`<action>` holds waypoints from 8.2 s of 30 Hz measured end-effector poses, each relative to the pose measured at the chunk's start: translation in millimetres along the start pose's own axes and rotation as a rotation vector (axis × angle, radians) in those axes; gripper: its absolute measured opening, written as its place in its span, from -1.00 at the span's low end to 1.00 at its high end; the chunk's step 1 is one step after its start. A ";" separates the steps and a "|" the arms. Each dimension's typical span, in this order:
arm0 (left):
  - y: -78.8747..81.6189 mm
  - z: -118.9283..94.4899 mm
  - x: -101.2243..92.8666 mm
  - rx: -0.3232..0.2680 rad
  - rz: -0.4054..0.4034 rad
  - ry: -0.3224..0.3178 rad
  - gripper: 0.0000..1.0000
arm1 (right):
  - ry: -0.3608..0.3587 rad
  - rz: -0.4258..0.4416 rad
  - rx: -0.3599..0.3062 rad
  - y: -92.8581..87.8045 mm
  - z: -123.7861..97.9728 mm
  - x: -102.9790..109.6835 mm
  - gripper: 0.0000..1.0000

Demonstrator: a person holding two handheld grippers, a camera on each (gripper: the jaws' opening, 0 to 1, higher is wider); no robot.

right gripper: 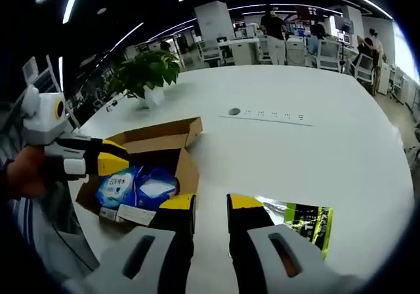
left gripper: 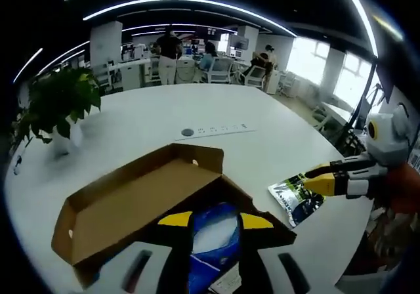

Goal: Operate the shoe box by opening the lid, removing the specified soft item, and placing it in the target area until the item is outside and the box remains undamaged.

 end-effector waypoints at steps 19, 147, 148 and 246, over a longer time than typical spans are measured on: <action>-31.8 -65.6 56.3 -0.054 -0.057 0.066 -0.45 | 0.116 -0.068 0.006 3.9 18.2 65.5 -0.65; -105.4 -143.5 62.5 -0.091 -0.189 0.047 -0.45 | 0.226 -0.030 0.178 -28.2 73.8 154.3 -1.00; -105.0 -142.6 61.1 -0.090 -0.188 0.044 -0.45 | 0.225 -0.027 0.174 -27.4 73.1 153.0 -1.00; -97.4 3.7 53.5 0.055 -0.419 -0.207 -0.82 | 0.119 0.112 0.087 -19.3 38.5 58.3 -1.00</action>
Point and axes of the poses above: the point that each gripper's makers call its tool centre point, and the gripper's own axes: z roughly forward along the fingers, x roughly to its left, y roughly out of its top, the point moved 8 cm from there along -z, roughly backward along the fingers, and after that the axes turned 13 degrees about -y, right-handed, at the moved point
